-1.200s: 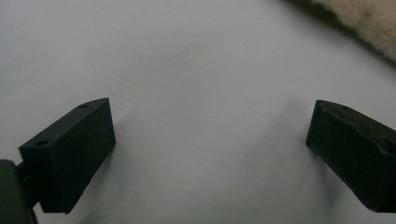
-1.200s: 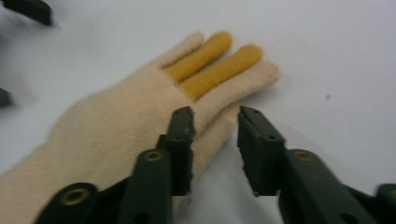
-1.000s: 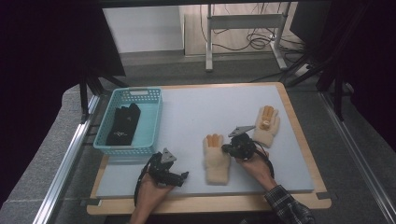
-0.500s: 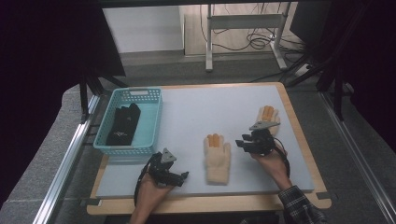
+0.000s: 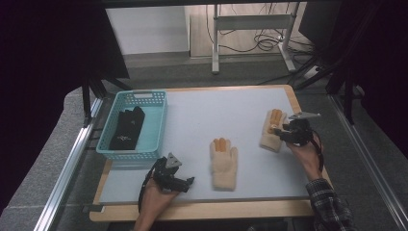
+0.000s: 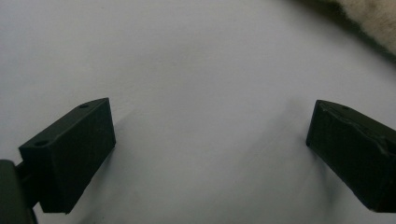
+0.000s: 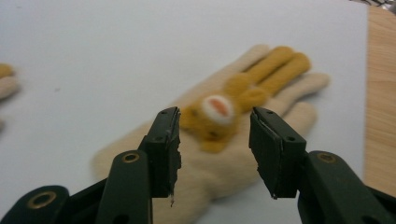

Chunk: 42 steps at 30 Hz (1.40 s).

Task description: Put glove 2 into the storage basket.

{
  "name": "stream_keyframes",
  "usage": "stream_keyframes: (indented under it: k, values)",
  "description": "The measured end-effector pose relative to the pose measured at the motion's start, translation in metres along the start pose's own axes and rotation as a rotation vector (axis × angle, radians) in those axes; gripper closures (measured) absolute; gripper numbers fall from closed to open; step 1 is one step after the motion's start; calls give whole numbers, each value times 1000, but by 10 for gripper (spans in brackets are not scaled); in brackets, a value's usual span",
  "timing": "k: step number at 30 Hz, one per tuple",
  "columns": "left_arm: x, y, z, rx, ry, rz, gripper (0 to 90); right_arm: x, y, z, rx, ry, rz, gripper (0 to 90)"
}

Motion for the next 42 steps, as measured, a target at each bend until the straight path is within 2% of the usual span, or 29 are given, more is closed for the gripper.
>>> stream_keyframes:
  k: [4,7,8,12,16,17,18,22,26,35,42]
  values:
    - [0,0,0,0,1,0,15,0,-8,-10,-6,-13,-2,480]
    - [0,0,0,0,1,0,15,1,-15,-9,-14,-14,2,445]
    - [0,0,0,0,0,0,15,3,-23,-7,-15,-5,16,409]
    - [0,0,0,0,0,0,15,8,-37,-4,-14,16,39,394]
    - [0,0,0,0,0,0,15,10,-45,-3,-8,38,50,403]
    - [0,0,0,0,0,0,15,11,-47,-3,-13,34,53,439]
    - [0,0,0,0,0,0,15,13,-48,-2,-26,9,58,515]
    - [0,0,0,0,0,0,15,13,-44,-1,-23,-3,63,580]
    - [0,0,0,0,0,0,15,12,-39,-1,-30,-11,66,594]
    - [0,0,0,0,1,0,15,1,-16,9,-71,-16,-1,600]
    - [0,0,0,0,1,0,15,-13,2,27,-124,16,-42,603]
Point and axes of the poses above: each handheld gripper's, and its own axes: y roughly backward along the jaws, x roughly out of its underside, z roughly to its left, the point moved 2 cm from there along -y, roughly forward along the jaws, and after that the axes turned 11 degrees about -z, right-handed, at the moved point
